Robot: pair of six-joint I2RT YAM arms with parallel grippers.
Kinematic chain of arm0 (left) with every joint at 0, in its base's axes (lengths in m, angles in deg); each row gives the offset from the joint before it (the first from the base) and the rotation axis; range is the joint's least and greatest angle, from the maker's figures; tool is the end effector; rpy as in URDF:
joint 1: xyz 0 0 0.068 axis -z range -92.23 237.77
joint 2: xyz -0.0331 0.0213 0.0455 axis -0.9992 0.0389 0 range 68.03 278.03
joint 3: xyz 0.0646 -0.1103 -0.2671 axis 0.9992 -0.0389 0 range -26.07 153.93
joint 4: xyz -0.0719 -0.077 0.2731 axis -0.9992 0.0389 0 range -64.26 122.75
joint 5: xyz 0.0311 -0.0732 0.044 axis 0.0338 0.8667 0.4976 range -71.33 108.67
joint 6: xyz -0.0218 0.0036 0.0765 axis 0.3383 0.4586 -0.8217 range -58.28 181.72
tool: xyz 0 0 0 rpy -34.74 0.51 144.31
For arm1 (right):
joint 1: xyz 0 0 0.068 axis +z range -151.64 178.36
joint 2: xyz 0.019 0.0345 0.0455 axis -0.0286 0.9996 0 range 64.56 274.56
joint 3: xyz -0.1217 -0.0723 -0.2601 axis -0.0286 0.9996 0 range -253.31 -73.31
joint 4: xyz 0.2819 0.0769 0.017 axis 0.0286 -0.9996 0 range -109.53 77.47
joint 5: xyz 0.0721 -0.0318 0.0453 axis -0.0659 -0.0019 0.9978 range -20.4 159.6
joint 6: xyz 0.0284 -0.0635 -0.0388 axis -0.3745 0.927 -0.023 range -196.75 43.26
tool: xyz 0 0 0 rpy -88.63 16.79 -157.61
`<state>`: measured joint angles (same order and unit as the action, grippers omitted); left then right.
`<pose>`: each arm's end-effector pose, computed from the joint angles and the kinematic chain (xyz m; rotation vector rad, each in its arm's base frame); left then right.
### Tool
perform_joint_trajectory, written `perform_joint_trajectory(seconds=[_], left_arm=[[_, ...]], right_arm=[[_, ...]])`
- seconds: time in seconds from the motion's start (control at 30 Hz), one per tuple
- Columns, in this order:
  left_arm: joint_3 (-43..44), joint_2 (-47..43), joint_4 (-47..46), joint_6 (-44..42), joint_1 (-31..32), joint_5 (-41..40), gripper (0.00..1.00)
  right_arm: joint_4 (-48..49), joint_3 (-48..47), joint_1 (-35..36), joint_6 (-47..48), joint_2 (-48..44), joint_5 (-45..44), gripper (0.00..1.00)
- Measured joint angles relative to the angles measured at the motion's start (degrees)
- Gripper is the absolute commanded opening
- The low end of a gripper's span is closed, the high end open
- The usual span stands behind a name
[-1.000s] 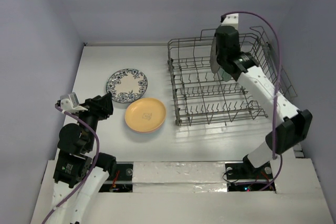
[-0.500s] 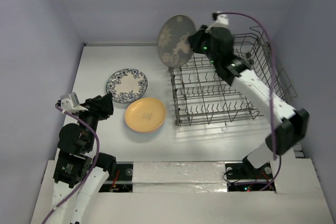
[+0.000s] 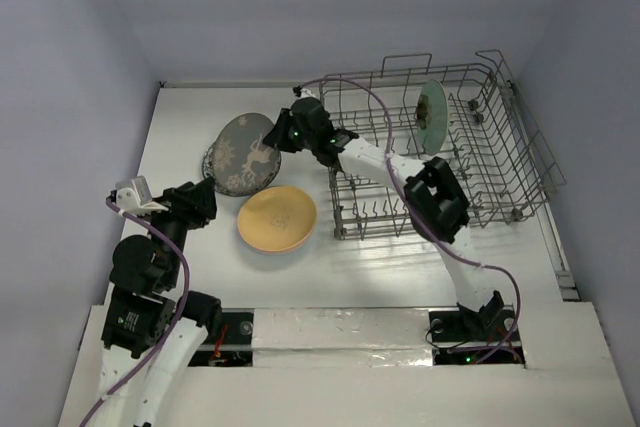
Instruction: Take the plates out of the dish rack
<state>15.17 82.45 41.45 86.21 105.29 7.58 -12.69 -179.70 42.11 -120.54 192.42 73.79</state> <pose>0.1001 -0.0178 0.3915 -0.2478 1.3749 -0.4787 0.4370 0.4255 0.2425 -0.0517 2.1065 1.0455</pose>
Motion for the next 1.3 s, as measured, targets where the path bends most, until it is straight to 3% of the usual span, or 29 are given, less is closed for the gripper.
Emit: perform_joint_trajectory(seconds=[0.17,0.47,0.67,0.87,1.07,1.3], left_arm=[[0.00,0.00,0.00,0.00,0.00,0.13,0.48],[0.00,0.00,0.00,0.00,0.00,0.15,0.48],[0.00,0.00,0.00,0.02,0.00,0.13,0.48],[0.00,0.00,0.00,0.02,0.00,0.13,0.48],[0.00,-0.02,0.02,0.02,0.00,0.13,0.48],[0.00,-0.02,0.02,0.02,0.00,0.15,0.48]], right_arm=[[-0.31,-6.84,1.01,-3.76,5.81,-0.09,0.00],[1.01,-5.35,1.14,-7.74,6.10,-0.46,0.00],[1.03,-5.29,1.25,-8.61,7.69,-0.57,0.07],[1.07,-5.20,1.27,-9.73,9.03,-0.85,0.23],[0.98,-5.20,1.38,-9.75,9.03,-0.85,0.61],[-1.68,-5.31,2.43,-6.32,9.03,-3.63,0.77]])
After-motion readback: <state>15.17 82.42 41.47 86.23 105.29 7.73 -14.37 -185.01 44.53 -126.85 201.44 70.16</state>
